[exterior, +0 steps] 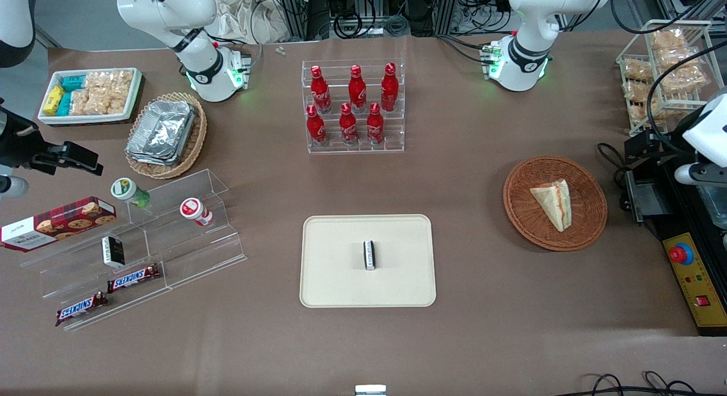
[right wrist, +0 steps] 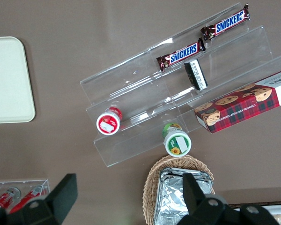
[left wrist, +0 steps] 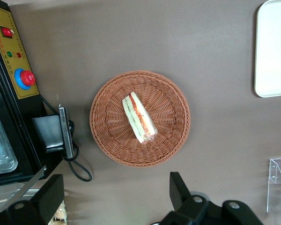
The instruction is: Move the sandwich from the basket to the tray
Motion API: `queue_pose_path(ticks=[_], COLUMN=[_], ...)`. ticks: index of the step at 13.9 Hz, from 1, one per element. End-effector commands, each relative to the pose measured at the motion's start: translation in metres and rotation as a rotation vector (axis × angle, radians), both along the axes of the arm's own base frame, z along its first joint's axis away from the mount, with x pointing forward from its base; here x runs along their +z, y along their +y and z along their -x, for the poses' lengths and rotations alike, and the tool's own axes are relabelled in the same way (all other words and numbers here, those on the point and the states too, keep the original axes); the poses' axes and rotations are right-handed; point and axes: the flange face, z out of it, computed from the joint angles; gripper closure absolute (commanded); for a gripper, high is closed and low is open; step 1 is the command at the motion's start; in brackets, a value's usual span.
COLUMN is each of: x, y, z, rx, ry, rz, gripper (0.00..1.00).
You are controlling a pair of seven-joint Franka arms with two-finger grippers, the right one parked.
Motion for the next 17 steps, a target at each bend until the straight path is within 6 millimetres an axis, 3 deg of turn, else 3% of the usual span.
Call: queue_pose_path(ticks=[1,4,7,10,11,14,17], x=[0.006,0.007,-0.007,0.001,-0.004,-0.031,-0.069], y=[-0.002,-0.002,-0.004,0.022,0.021,0.005,0.002], z=[-0.002,-0.004,-0.002,0.004,0.003,0.008,0.02], rx=[-0.019,-0.009,0.047,0.117,0.158,0.203,0.353], ry=[0.012,0.006,0.033,0.014,0.019,0.003,-0.05], rz=[-0.002,-0.003,-0.007,-0.008,-0.01,-0.015,-0.017], gripper=[0.0,0.0,0.0,0.0,0.0,0.0,0.0])
